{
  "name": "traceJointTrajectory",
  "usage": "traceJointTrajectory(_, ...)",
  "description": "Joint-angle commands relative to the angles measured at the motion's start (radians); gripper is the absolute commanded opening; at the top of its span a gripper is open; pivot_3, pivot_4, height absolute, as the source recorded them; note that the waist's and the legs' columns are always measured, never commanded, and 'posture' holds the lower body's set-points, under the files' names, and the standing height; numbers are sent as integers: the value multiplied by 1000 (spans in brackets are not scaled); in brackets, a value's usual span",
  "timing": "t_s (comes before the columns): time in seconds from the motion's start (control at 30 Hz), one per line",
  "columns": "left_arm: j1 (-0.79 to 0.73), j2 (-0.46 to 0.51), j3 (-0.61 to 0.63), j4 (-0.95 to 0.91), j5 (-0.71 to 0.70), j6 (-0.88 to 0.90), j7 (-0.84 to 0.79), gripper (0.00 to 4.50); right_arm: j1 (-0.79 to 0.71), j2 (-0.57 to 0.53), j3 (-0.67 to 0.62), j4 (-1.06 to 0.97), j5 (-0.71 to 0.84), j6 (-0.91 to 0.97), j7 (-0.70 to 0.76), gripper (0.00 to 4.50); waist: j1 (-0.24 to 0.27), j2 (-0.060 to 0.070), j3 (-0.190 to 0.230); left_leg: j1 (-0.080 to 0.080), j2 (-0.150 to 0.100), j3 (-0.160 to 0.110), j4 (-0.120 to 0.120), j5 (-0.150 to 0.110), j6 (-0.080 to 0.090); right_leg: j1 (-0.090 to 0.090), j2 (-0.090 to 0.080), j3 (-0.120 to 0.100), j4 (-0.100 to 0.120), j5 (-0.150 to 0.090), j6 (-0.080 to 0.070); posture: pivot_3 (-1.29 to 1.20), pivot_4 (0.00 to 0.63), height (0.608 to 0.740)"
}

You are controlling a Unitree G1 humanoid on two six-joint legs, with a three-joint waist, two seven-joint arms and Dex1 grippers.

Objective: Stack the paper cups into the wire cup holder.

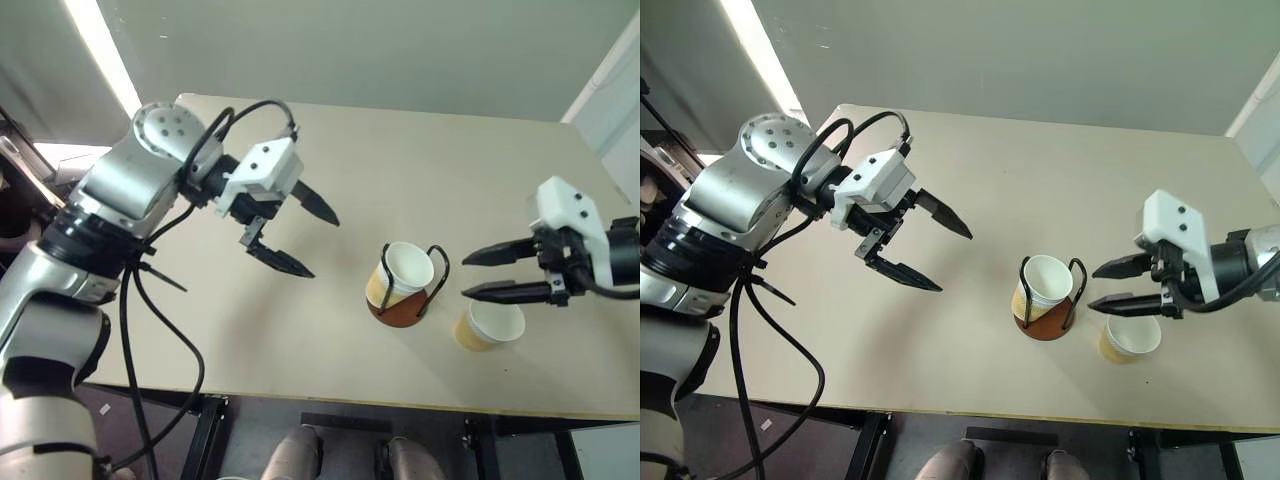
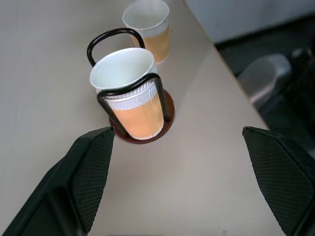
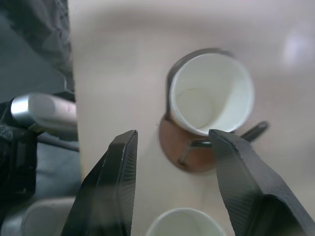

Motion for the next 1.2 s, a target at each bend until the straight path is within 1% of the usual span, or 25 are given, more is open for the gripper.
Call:
traceJointTrajectory(0.03, 62, 23, 146, -53, -14, 54, 0, 4449, 58, -49, -47, -42, -44, -38, 0, 2342, -1, 0, 0, 0, 0, 0, 0, 0, 0, 0, 0, 0, 0, 0, 0, 0, 150, 740)
traceJointTrajectory(0.13, 131, 29, 223, -95, 2, 77, 29, 4449, 121, -80, -33, -50, -104, -82, 0, 2342, -3, 0, 0, 1, 0, 0, -1, 0, 0, 0, 0, 0, 0, 0, 0, 0, 150, 740)
traceJointTrajectory(0.27, 182, 37, 286, -136, 26, 137, 58, 4449, 202, -123, -23, -12, -185, -149, 24, 2342, -3, 0, 0, 1, 0, 0, 0, 0, 0, 0, 0, 0, 0, 0, 0, 0, 150, 740)
traceJointTrajectory(0.3, 191, 36, 298, -145, 31, 148, 63, 4500, 220, -138, -24, 0, -204, -172, 42, 2705, -3, 0, 0, 1, 0, 0, -1, 0, 0, 0, 0, 0, 0, 0, 0, 0, 150, 740)
traceJointTrajectory(0.33, 199, 35, 308, -155, 35, 156, 64, 4500, 227, -142, -24, 5, -213, -184, 47, 2899, -3, 0, 0, 1, 0, 0, 0, 0, 0, 0, 0, 1, 0, 0, 0, 0, 150, 740)
traceJointTrajectory(0.43, 212, 22, 328, -179, 47, 169, 69, 4500, 246, -146, -9, -6, -237, -219, 62, 3903, -5, 0, 0, 2, 0, 0, -1, 0, 0, 0, 0, 1, 0, 0, 0, 0, 150, 740)
traceJointTrajectory(0.53, 215, 9, 339, -189, 54, 178, 69, 4500, 273, -144, 18, -25, -267, -241, 63, 3903, -5, 0, 0, 2, 0, 0, -1, 0, 0, 0, 0, 1, 0, 0, 0, 0, 150, 740)
traceJointTrajectory(0.67, 224, 0, 351, -190, 67, 179, 63, 4500, 270, -130, 58, -50, -288, -237, 40, 3903, -6, 0, 0, 2, 0, 1, -1, 0, 0, 0, 0, 1, 0, 0, 0, 0, 150, 740)
traceJointTrajectory(0.93, 229, -20, 363, -187, 91, 176, 64, 4500, 245, -107, 220, -45, -432, -305, 11, 3903, -7, 0, 0, 2, 0, 1, -1, 0, 0, 0, 0, 1, 1, 0, 0, 0, 150, 740)
traceJointTrajectory(1.1, 238, -22, 373, -194, 93, 179, 67, 4500, 213, -61, 295, -26, -504, -327, 1, 3903, -8, 0, 0, 2, 0, 1, 0, 0, 0, 0, 0, 1, 1, 0, 0, 0, 150, 740)
traceJointTrajectory(1.2, 242, -24, 378, -198, 95, 182, 68, 4500, 206, -48, 303, 5, -531, -357, 10, 3362, -8, 0, 0, 2, 0, 1, 0, 0, 0, 0, 0, 1, 1, 0, 0, 0, 150, 740)
